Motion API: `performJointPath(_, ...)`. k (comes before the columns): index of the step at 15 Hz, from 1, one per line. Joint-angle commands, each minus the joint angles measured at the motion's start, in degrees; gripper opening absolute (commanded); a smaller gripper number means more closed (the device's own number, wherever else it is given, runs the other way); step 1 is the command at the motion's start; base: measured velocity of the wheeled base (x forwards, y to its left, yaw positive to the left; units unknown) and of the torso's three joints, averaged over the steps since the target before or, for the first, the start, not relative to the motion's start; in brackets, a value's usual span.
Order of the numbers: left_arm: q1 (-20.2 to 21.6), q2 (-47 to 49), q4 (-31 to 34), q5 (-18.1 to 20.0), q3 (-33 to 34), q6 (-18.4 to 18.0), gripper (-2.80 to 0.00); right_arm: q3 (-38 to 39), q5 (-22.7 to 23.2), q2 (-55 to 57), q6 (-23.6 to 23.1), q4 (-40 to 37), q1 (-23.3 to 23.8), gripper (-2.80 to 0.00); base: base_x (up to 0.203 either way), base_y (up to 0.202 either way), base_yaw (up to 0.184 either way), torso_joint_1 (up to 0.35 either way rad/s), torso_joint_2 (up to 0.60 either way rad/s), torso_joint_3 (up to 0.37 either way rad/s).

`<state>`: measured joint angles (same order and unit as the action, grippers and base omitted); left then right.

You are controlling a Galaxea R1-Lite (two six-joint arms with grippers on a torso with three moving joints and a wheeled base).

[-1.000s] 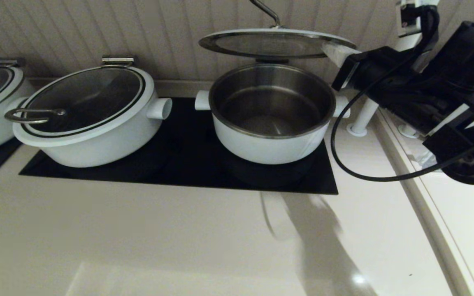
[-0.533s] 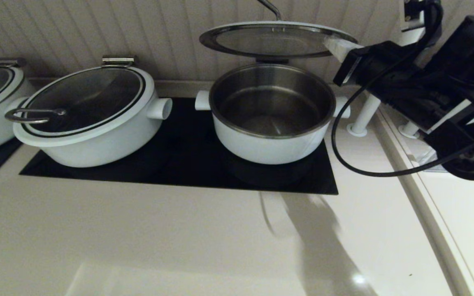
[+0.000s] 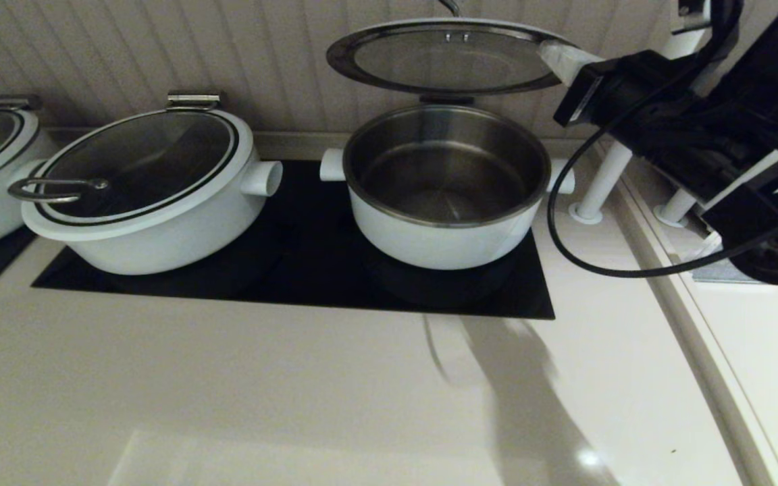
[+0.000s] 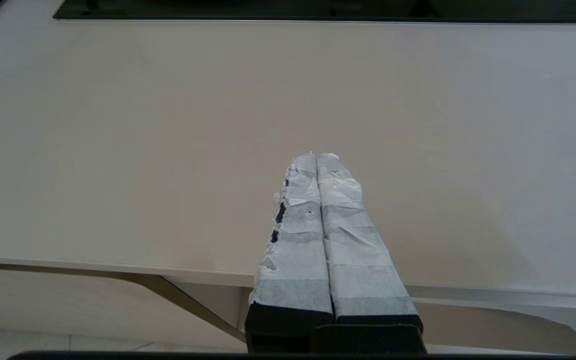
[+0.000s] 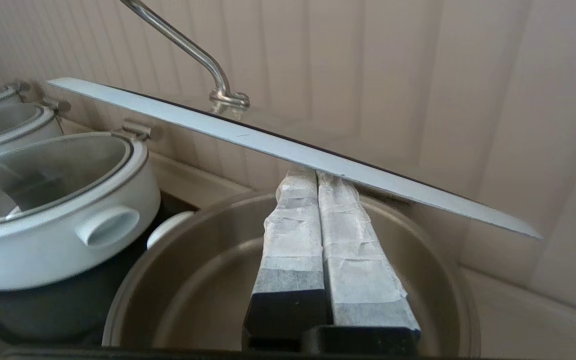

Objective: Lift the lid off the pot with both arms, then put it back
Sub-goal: Open the pot lid completely

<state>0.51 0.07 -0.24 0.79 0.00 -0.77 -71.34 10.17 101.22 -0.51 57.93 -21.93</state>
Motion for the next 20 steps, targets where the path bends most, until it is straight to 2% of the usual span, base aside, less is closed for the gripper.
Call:
performJointPath(1, 0.02, -0.07, -0.02, 0.00, 0.00, -0.02, -2.80, -0.76, 0.12, 0.12, -0.02, 0.47, 0.13, -2.80, 0.000, 0.000, 0.000, 0.000, 0.00, 0.000)
performJointPath(7, 0.02, -0.07, -0.02, 0.00, 0.00, -0.02, -2.80, -3.26, 0.12, 1.30, -0.02, 0.69, 0.64, -2.80, 0.000, 0.000, 0.000, 0.000, 0.00, 0.000)
performJointPath(20, 0.02, -0.07, -0.02, 0.00, 0.00, -0.02, -2.80, -13.55, 3.71, 6.17, 0.22, -0.07, 7.18, -2.80, 0.000, 0.000, 0.000, 0.000, 0.00, 0.000)
